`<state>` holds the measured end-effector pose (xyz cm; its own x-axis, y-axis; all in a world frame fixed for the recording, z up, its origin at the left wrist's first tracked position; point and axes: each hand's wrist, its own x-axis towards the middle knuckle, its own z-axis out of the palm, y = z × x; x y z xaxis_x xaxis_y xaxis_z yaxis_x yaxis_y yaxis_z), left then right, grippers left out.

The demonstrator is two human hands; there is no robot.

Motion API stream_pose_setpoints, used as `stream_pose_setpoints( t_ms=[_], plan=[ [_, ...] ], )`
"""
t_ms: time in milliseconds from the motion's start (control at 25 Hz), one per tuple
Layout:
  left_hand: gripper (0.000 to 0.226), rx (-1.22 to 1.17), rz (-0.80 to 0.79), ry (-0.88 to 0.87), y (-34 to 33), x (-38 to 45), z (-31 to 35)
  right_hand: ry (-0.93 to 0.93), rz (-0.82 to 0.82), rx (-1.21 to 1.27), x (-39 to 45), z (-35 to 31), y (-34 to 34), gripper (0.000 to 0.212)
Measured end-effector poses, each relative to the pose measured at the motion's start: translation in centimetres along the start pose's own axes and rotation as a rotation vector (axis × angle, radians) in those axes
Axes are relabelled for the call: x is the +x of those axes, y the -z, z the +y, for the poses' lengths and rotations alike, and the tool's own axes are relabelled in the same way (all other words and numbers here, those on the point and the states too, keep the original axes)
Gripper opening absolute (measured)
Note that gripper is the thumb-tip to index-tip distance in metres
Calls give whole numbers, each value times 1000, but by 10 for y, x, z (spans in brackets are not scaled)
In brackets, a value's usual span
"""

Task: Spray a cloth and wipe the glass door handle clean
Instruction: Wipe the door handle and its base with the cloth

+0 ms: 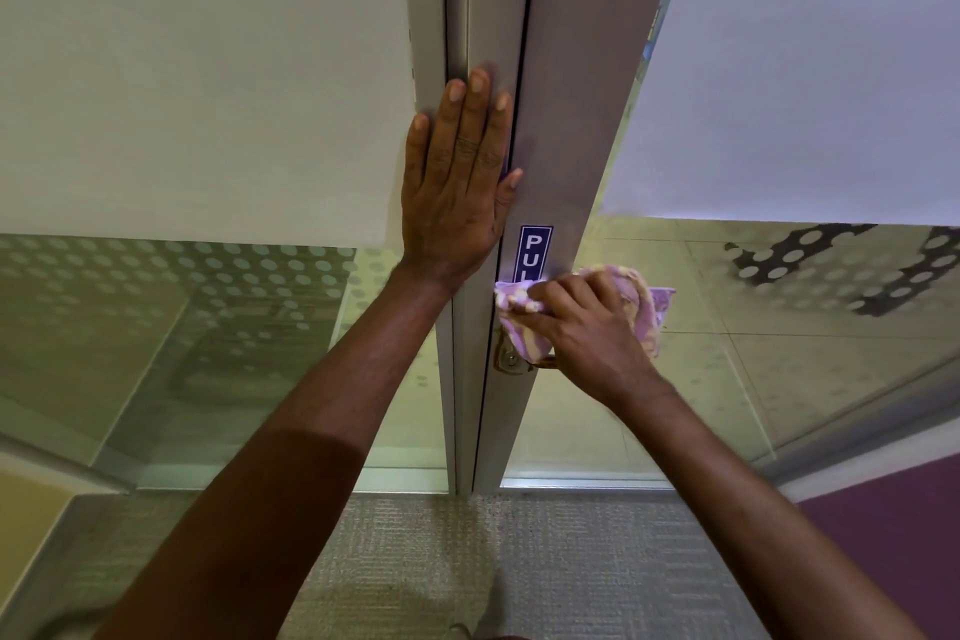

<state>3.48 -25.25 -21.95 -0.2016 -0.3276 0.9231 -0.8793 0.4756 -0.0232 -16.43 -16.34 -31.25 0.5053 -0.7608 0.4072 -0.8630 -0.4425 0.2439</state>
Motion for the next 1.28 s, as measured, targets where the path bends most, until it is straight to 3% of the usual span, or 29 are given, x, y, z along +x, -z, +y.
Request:
stream_pose_setpoints(
  t_ms=[80,200,240,400,480,720,920,1000,1080,1200,1280],
  plan=[
    [61,9,-8,-23,0,0,-1,-74,150,18,9,7,20,48],
    [63,13,-16,-25,-1,0,-1,-215,360,85,25,13,32,43],
    [62,14,-14,-18,-2,0,-1,-217,362,82,26,9,27,45],
    [60,18,-9,-2,-3,0,-1,-29,62,-3,4,2,-4,74],
    [62,24,-5,-17,-3,-1,-1,15,11,-20,-2,11,1,79],
    [68,44,-3,-15,-5,-2,-2,-211,357,-50,18,12,28,54],
    [66,59,-11,-24,-7,-3,-3,-97,84,-59,7,-6,-1,90],
    [65,47,0,-35,-7,-3,-2,-32,21,-48,2,2,4,86],
    [60,42,15,-49,-8,-3,-1,-47,82,-42,2,13,17,73],
    [59,48,26,-33,-10,-4,-3,-232,291,9,13,17,28,55],
    [59,50,22,-16,-10,-3,-3,-240,261,13,18,4,24,59]
  ],
)
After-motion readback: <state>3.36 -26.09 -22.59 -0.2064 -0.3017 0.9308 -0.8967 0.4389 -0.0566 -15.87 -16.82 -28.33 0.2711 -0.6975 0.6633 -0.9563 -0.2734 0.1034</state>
